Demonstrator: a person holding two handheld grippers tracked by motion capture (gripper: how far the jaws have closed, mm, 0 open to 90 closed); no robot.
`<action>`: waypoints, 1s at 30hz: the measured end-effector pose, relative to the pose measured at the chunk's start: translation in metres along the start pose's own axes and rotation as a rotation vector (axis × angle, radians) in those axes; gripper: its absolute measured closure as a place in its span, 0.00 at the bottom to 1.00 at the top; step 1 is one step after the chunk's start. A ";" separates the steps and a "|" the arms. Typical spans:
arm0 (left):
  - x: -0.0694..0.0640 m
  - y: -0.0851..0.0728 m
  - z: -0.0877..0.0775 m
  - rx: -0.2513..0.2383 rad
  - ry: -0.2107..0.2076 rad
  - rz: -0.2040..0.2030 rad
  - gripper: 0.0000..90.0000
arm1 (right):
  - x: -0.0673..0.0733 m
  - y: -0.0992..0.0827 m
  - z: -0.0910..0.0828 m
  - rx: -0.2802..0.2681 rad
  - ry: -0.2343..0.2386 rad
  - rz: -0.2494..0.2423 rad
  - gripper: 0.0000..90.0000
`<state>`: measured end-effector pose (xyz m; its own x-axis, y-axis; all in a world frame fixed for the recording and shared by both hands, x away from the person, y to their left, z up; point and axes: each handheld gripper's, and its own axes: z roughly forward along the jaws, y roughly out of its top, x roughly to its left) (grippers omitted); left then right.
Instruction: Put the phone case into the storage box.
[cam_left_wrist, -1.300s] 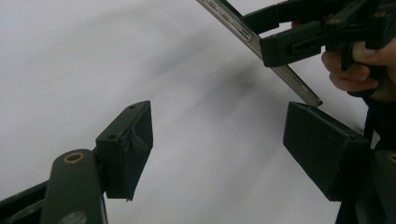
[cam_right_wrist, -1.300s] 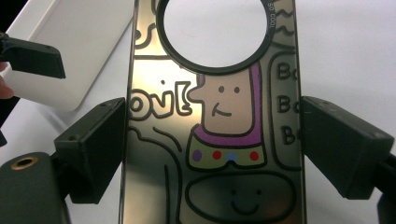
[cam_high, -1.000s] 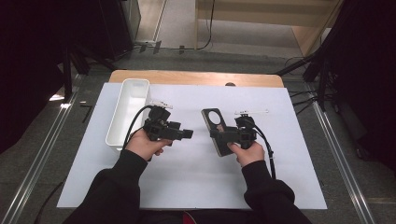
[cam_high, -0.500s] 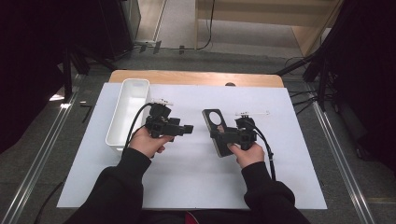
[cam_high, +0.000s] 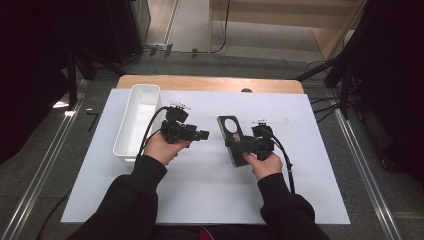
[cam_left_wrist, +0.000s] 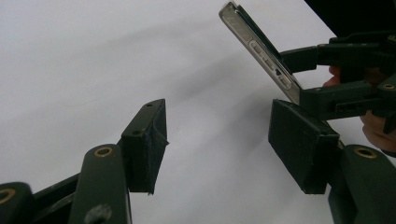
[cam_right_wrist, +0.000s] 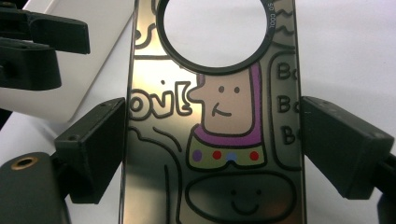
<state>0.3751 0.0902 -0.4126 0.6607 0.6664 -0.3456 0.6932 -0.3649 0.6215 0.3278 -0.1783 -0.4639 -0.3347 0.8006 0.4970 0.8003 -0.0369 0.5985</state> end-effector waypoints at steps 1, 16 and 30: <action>0.000 0.001 0.000 -0.002 -0.002 -0.005 0.41 | 0.000 0.000 0.000 -0.001 -0.002 0.003 0.12; 0.004 0.018 0.006 0.004 -0.026 -0.060 0.42 | 0.008 0.000 0.009 -0.017 -0.005 0.014 0.12; 0.001 0.030 0.008 -0.004 -0.016 -0.093 0.42 | 0.021 -0.003 0.017 -0.034 0.035 0.044 0.12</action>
<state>0.3989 0.0748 -0.3996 0.5984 0.6864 -0.4133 0.7505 -0.2996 0.5890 0.3271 -0.1516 -0.4662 -0.3173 0.7767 0.5441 0.7974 -0.0921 0.5964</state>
